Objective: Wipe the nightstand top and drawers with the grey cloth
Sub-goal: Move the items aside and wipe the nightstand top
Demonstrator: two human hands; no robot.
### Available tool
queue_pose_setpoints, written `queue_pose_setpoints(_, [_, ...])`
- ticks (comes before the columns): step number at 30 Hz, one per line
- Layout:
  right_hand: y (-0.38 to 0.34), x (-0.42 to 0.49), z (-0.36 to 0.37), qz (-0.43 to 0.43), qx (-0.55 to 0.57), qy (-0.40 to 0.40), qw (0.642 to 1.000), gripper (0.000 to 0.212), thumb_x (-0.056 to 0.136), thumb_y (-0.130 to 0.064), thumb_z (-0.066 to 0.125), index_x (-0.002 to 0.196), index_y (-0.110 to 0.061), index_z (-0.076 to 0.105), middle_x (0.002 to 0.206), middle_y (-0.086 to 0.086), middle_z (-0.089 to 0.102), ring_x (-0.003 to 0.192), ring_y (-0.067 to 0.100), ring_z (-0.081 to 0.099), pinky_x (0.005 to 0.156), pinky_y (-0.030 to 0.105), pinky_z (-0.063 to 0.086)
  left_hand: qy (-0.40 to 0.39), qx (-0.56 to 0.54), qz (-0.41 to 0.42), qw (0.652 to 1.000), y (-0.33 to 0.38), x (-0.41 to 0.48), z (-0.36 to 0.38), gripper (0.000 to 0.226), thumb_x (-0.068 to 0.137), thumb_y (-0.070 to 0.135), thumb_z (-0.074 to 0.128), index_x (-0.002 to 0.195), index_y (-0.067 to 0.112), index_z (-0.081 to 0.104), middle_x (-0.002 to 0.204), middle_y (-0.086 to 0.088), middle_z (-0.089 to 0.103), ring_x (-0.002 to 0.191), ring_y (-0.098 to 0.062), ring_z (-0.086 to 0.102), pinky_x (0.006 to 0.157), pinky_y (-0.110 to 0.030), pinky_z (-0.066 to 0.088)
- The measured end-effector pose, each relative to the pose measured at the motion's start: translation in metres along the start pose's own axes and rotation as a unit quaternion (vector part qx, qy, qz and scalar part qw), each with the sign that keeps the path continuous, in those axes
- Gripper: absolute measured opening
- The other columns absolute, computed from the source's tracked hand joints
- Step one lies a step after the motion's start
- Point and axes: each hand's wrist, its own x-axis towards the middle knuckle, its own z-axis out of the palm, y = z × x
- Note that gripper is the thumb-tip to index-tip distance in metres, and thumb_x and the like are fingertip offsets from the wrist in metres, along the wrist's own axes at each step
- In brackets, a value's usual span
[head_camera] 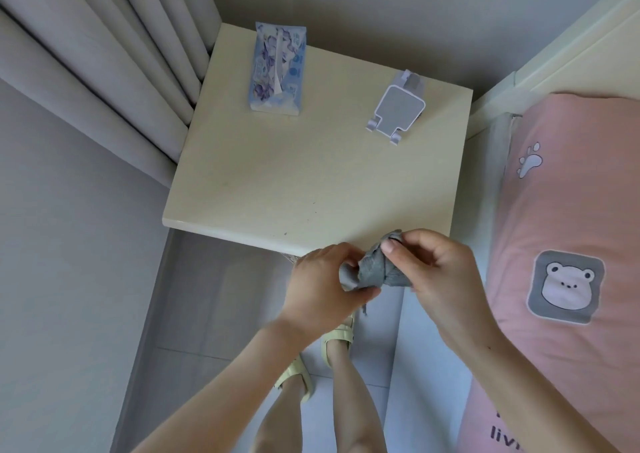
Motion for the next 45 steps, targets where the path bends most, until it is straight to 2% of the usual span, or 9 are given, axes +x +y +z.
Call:
queue_pose_setpoints(6, [-0.029, 0.025, -0.049, -0.083, -0.119, 0.025, 0.989, 0.022, 0.083, -0.014, 0.069, 0.068, 0.001, 0.064, 0.058, 0.021, 0.052, 0.055, 0.009, 0.038, 0.053, 0.026, 0.032, -0.153, -0.135, -0.02, 0.979, 0.011, 0.026, -0.005, 0.025, 0.082, 0.016, 0.064, 0.069, 0.037, 0.056, 0.076, 0.015, 0.062, 0.08, 0.004, 0.058, 0.077, -0.01, 0.041])
queue_pose_setpoints(13, [-0.068, 0.054, -0.073, -0.128, -0.108, -0.05, 0.985, 0.019, 0.082, -0.013, 0.07, 0.065, -0.02, 0.066, 0.051, -0.008, 0.05, 0.049, 0.003, 0.044, 0.052, 0.011, 0.043, -0.162, -0.234, 0.091, 0.954, 0.079, 0.077, -0.032, 0.03, 0.072, 0.007, 0.074, 0.099, 0.014, 0.062, 0.099, -0.003, 0.067, 0.107, -0.016, 0.058, 0.094, -0.022, 0.042])
queue_pose_setpoints(16, [-0.073, 0.051, -0.082, -0.115, -0.052, -0.058, 0.99, 0.006, 0.079, -0.022, 0.073, 0.079, -0.016, 0.071, 0.058, 0.001, 0.063, 0.051, 0.022, 0.057, 0.055, 0.034, 0.056, -0.071, -0.199, 0.158, 0.965, 0.095, 0.084, -0.035, 0.01, 0.079, 0.009, 0.068, 0.087, 0.005, 0.066, 0.089, -0.016, 0.068, 0.091, -0.024, 0.06, 0.09, -0.025, 0.044])
queue_pose_setpoints(21, [-0.019, 0.05, -0.083, -0.096, -0.226, -0.043, 0.968, 0.028, 0.064, -0.031, 0.083, 0.083, -0.017, 0.067, 0.056, -0.005, 0.048, 0.053, 0.008, 0.036, 0.049, 0.019, 0.027, -0.11, -0.041, 0.112, 0.987, 0.057, 0.088, -0.017, 0.012, 0.081, 0.027, 0.063, 0.082, 0.015, 0.065, 0.079, 0.001, 0.064, 0.082, -0.014, 0.057, 0.084, -0.031, 0.044])
queue_pose_setpoints(25, [0.044, 0.073, -0.063, -0.001, -0.25, -0.158, 0.955, 0.029, 0.072, -0.02, 0.077, 0.097, -0.011, 0.066, 0.07, -0.006, 0.052, 0.062, 0.006, 0.045, 0.055, 0.019, 0.033, -0.169, 0.169, 0.018, 0.971, 0.023, 0.101, 0.009, 0.019, 0.084, 0.03, 0.049, 0.082, 0.014, 0.06, 0.083, -0.005, 0.061, 0.083, -0.024, 0.054, 0.067, -0.028, 0.038])
queue_pose_setpoints(29, [0.079, 0.117, -0.046, -0.023, -0.321, -0.051, 0.946, 0.048, 0.082, -0.014, 0.067, 0.129, -0.015, 0.054, 0.115, 0.009, 0.06, 0.106, 0.027, 0.057, 0.089, 0.027, 0.043, -0.048, 0.157, -0.085, 0.983, 0.003, 0.137, 0.022, 0.022, 0.087, 0.023, 0.05, 0.106, 0.02, 0.06, 0.107, -0.002, 0.066, 0.097, -0.024, 0.059, 0.076, -0.028, 0.044])
queue_pose_setpoints(32, [0.096, 0.118, -0.025, -0.202, -0.461, 0.084, 0.86, 0.04, 0.086, -0.032, 0.054, 0.121, -0.012, 0.061, 0.119, 0.021, 0.059, 0.103, 0.041, 0.056, 0.091, 0.047, 0.048, 0.065, 0.108, -0.1, 0.987, -0.004, 0.151, 0.02, 0.026, 0.087, 0.022, 0.052, 0.112, 0.018, 0.058, 0.112, -0.003, 0.064, 0.1, -0.023, 0.059, 0.08, -0.028, 0.043])
queue_pose_setpoints(38, [0.163, 0.128, 0.001, -0.314, -0.564, -0.138, 0.751, 0.047, 0.094, -0.047, 0.036, 0.138, -0.031, 0.042, 0.15, 0.006, 0.038, 0.139, 0.026, 0.033, 0.11, 0.059, 0.024, 0.188, 0.034, -0.079, 0.978, -0.035, 0.134, -0.023, 0.02, 0.085, 0.012, 0.049, 0.095, 0.018, 0.066, 0.1, 0.004, 0.067, 0.084, -0.011, 0.058, 0.072, -0.018, 0.038])
queue_pose_setpoints(45, [0.172, 0.121, 0.029, -0.215, -0.534, 0.021, 0.817, 0.05, 0.096, -0.041, 0.027, 0.142, -0.023, 0.036, 0.152, 0.016, 0.03, 0.142, 0.033, 0.021, 0.111, 0.063, 0.012, 0.279, -0.017, -0.131, 0.951, -0.103, 0.103, -0.079, 0.02, 0.085, 0.009, 0.049, 0.09, 0.019, 0.066, 0.091, 0.008, 0.065, 0.083, -0.009, 0.059, 0.067, -0.004, 0.039])
